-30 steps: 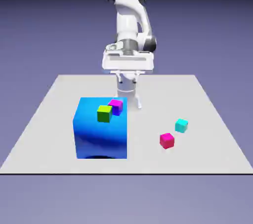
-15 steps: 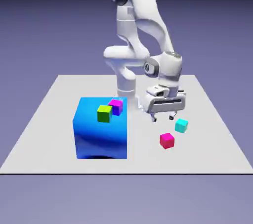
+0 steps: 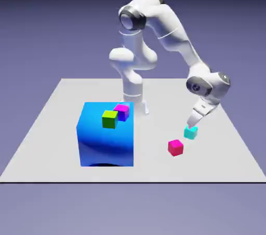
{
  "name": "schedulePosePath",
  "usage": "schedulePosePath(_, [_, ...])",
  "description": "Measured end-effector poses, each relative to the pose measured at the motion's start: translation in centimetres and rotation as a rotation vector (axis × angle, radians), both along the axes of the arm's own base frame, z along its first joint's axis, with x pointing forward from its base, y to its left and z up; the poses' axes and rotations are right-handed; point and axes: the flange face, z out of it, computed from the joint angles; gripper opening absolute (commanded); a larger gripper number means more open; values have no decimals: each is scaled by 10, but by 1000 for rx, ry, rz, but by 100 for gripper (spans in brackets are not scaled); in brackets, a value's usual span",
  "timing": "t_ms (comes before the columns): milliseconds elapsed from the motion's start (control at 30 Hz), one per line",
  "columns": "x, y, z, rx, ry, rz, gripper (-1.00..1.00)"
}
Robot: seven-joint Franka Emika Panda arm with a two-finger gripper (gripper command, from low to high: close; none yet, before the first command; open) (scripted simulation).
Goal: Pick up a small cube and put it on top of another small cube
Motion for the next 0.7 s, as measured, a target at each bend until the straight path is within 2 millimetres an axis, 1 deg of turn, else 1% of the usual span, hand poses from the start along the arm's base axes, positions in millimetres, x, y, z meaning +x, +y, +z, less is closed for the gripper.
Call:
schedulePosePath(133, [-9,-12,-48,-1,1,1,0])
schedulePosePath(167, [-11,-14,-55,-1,2,1,-100])
schedulePosePath(233, [-11,-14,-55,-1,3,1,-100])
schedulePosePath(400, [0,1,6,0,3,0,-100])
schedulePosePath(433, [4,-1,11,-4,5,-36,-100])
schedulePosePath(700, [57,-58,19,-43,10,-638,-100])
